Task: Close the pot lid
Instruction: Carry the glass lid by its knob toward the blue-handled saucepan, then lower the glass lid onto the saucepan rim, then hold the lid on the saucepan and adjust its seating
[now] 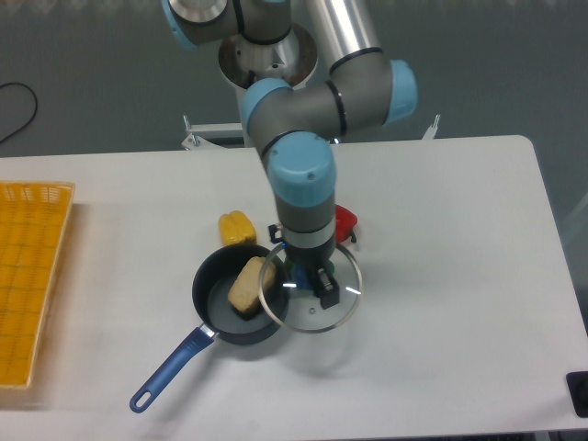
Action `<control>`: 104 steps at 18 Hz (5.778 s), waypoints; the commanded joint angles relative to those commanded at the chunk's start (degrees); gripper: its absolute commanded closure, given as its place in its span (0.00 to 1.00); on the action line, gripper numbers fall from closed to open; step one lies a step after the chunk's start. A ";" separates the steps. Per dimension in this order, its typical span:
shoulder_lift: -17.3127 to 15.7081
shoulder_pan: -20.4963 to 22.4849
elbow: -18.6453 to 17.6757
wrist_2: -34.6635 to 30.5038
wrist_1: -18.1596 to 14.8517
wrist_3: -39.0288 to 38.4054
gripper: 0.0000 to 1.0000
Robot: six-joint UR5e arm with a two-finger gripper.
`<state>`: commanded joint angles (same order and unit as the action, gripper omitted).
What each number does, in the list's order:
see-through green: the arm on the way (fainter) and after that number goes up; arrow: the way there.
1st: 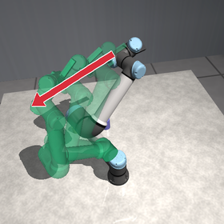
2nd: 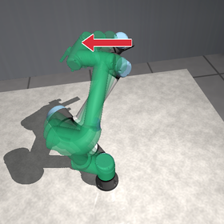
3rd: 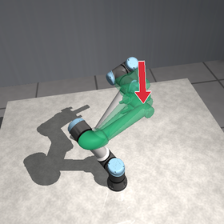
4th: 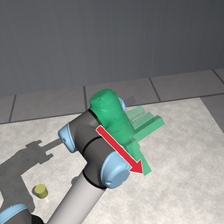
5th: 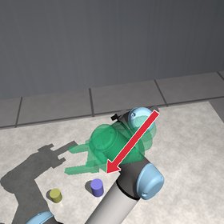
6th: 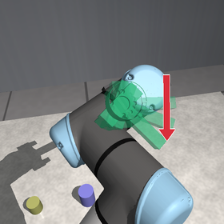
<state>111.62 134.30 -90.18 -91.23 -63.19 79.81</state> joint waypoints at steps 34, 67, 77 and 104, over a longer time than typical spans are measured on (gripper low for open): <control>-0.26 -6.51 -4.66 0.62 2.02 -8.45 0.44; 0.97 -6.69 -4.66 0.35 2.20 -8.62 0.43; 1.06 -6.69 -4.66 0.26 2.29 -8.62 0.29; -0.52 -6.69 -4.66 -0.09 2.46 -8.27 0.00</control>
<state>111.10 127.62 -94.83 -91.32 -60.73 71.54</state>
